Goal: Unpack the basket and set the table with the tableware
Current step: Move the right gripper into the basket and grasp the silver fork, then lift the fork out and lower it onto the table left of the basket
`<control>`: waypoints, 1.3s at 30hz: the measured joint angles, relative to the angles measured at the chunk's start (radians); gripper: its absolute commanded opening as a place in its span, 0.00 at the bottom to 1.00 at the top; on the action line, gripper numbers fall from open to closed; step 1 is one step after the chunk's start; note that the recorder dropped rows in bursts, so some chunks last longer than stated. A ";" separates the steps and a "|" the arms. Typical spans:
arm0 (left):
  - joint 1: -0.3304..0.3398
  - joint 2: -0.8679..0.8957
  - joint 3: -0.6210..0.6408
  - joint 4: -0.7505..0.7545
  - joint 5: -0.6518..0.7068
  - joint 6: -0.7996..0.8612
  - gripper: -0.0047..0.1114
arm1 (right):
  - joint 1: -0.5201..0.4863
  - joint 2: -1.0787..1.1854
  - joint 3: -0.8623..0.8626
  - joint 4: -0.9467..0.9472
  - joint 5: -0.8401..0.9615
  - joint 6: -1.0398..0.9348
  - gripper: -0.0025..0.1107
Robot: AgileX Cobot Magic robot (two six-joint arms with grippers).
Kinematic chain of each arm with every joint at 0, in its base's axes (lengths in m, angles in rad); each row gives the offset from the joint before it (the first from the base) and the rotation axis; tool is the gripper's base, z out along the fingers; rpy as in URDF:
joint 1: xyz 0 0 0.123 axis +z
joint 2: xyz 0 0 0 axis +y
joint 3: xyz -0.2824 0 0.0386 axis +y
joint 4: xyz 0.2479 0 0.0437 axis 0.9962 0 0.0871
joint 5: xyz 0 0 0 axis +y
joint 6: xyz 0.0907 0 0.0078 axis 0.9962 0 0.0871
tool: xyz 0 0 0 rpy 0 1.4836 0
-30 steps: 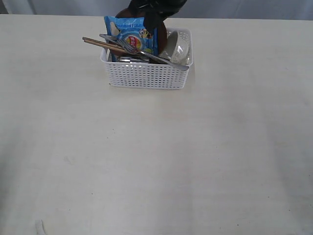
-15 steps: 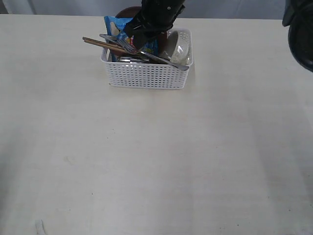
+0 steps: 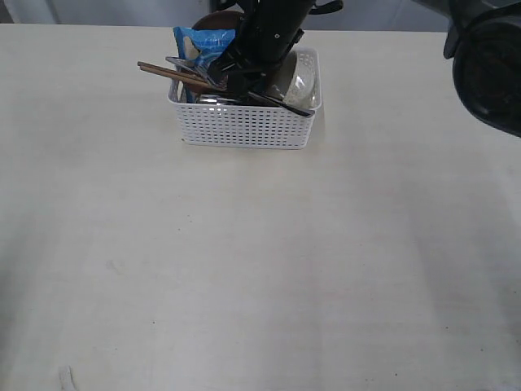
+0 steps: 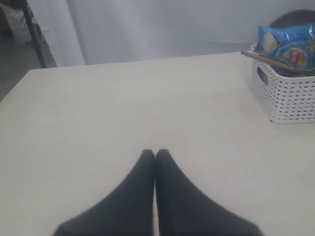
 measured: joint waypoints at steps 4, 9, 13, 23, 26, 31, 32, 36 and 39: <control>0.000 0.000 0.000 0.000 0.000 0.000 0.04 | 0.000 0.003 0.000 0.000 0.000 -0.002 0.02; 0.000 0.000 0.000 0.000 0.000 0.000 0.04 | 0.000 -0.004 0.000 -0.004 0.002 -0.011 0.02; 0.000 0.000 0.000 0.000 0.000 0.000 0.04 | 0.000 -0.032 0.000 -0.006 0.002 -0.014 0.02; 0.000 0.000 0.000 0.000 0.000 0.000 0.04 | 0.022 -0.188 0.000 -0.006 0.060 0.110 0.02; 0.000 0.000 0.000 0.000 0.000 0.000 0.04 | 0.070 -0.240 0.000 -0.036 0.119 0.223 0.02; 0.000 0.000 0.000 0.000 0.000 0.000 0.04 | 0.179 -0.302 0.013 -0.165 0.143 0.434 0.02; 0.000 0.000 0.000 0.000 0.000 0.000 0.04 | 0.205 -0.320 0.031 -0.183 0.143 0.493 0.02; 0.000 0.000 0.000 0.000 0.000 0.000 0.04 | 0.280 -0.392 0.134 -0.206 0.080 0.648 0.02; 0.000 0.000 0.000 0.000 0.000 0.000 0.04 | 0.343 -0.444 0.248 -0.210 -0.043 0.752 0.02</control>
